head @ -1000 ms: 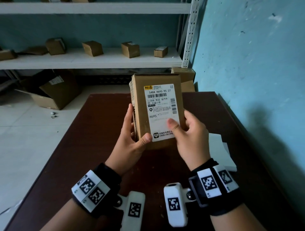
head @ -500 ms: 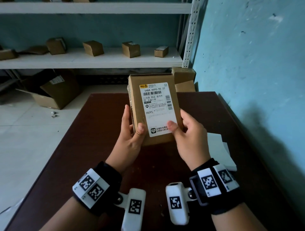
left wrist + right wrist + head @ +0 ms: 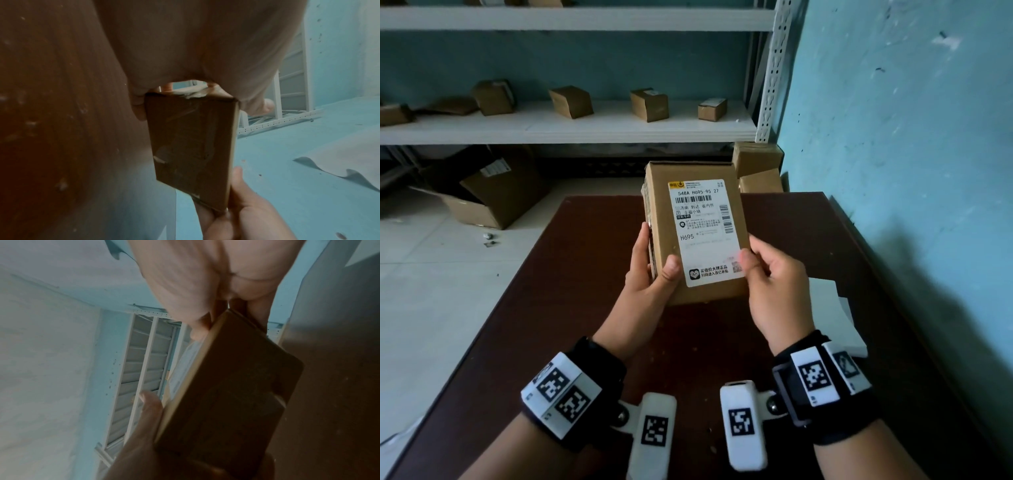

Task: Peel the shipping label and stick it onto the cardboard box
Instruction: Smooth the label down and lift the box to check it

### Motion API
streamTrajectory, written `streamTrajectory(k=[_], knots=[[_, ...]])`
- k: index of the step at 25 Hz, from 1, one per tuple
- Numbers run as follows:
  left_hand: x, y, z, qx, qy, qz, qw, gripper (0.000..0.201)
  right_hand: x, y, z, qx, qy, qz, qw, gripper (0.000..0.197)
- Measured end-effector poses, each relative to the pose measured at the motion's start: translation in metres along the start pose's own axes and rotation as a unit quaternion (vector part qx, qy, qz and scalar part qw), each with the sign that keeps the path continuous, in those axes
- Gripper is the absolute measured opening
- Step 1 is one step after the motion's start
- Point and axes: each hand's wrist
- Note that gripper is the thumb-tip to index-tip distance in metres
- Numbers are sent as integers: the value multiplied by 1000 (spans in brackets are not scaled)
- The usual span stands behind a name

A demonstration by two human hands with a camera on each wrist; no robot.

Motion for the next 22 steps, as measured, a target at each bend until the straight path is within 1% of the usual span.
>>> streamTrajectory(k=[2,4,6,8,11,13,15,17,19,20,21,22], knots=[[-2,0,7,32,-8,49,998,96,-8,-4,8,2,37,-21,999,30],[-8,4,8,59,-21,107,992,76,-11,-4,12,21,64,-61,996,32],[-16,8,2,70,-41,153,985,56,-8,-2,17,42,86,-90,991,36],[-17,11,-2,71,-78,185,977,46,-5,1,19,67,103,-109,986,39],[-13,11,-2,53,-178,217,958,48,-7,4,19,113,123,-137,976,29],[-10,11,-2,44,-248,213,944,43,-16,5,19,136,103,-152,974,33],[-8,10,-4,58,-293,213,930,44,-22,5,18,139,81,-159,974,39],[-5,9,-2,69,-300,219,926,55,-19,6,16,146,79,-161,973,37],[-3,9,-2,67,-270,228,933,76,-15,6,16,145,68,-177,971,32],[-6,10,-3,68,-247,233,938,81,-14,5,17,146,65,-183,970,29],[-10,11,-5,70,-235,235,941,78,-13,4,17,150,65,-187,969,27],[-17,13,-10,71,-238,236,939,71,-12,4,17,156,65,-190,967,26]])
Point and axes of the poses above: each hand's wrist, its own y-axis away from the middle knuckle, its own z-axis out of the back of the hand, x = y × z, and after that the axes turned 6 degrees about x, right-handed
